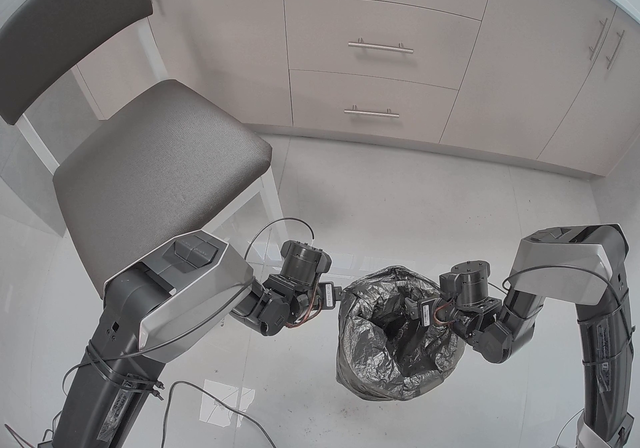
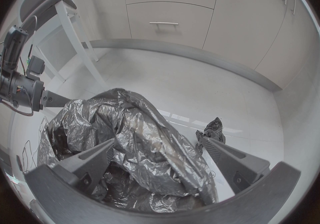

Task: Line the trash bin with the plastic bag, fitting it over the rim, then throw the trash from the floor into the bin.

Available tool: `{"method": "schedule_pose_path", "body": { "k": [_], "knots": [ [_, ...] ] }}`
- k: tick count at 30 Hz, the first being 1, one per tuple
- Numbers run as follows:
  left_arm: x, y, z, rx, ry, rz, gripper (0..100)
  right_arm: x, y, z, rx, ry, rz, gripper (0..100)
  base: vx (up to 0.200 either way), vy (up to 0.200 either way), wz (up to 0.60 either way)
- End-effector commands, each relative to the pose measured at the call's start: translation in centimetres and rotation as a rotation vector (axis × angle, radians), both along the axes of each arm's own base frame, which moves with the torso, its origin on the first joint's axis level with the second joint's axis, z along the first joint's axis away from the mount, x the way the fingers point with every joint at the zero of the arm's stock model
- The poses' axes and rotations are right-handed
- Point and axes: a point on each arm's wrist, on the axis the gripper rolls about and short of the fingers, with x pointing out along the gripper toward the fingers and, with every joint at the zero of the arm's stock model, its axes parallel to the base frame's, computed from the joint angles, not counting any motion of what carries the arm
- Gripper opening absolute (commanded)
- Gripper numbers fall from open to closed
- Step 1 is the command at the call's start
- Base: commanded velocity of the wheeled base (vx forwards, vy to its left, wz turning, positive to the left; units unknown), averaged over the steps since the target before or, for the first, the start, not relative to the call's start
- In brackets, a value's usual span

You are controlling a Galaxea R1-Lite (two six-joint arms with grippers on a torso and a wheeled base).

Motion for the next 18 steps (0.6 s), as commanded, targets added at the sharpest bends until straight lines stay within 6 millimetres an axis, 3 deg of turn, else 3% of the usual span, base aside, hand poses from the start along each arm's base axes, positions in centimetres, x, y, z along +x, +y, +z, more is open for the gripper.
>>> {"method": "schedule_pose_path", "body": {
  "k": [1,6,9,15,18],
  "knots": [
    [0.0,0.0,0.0,0.0,0.001,0.001,100,-0.2,-0.1,-0.5,-0.007,0.017,0.0,100,0.0,0.0,0.0],
    [-0.1,0.0,0.2,-0.01,-0.008,0.006,100,-0.8,-0.3,0.4,-0.002,0.009,0.0,100,0.0,0.0,0.0],
    [-0.6,0.1,0.5,-0.041,-0.038,0.014,100,-2.4,-0.5,1.6,-0.002,0.009,0.011,100,0.0,0.0,0.0],
    [-3.7,-0.3,3.2,-0.097,-0.076,-0.019,100,-4.8,-1.3,2.3,0.068,-0.008,0.034,100,0.0,0.0,0.0],
    [-5.3,-0.6,3.3,-0.102,-0.076,-0.044,100,-5.7,-1.2,2.1,0.131,-0.031,0.06,100,0.0,0.0,0.0]
  ]
}}
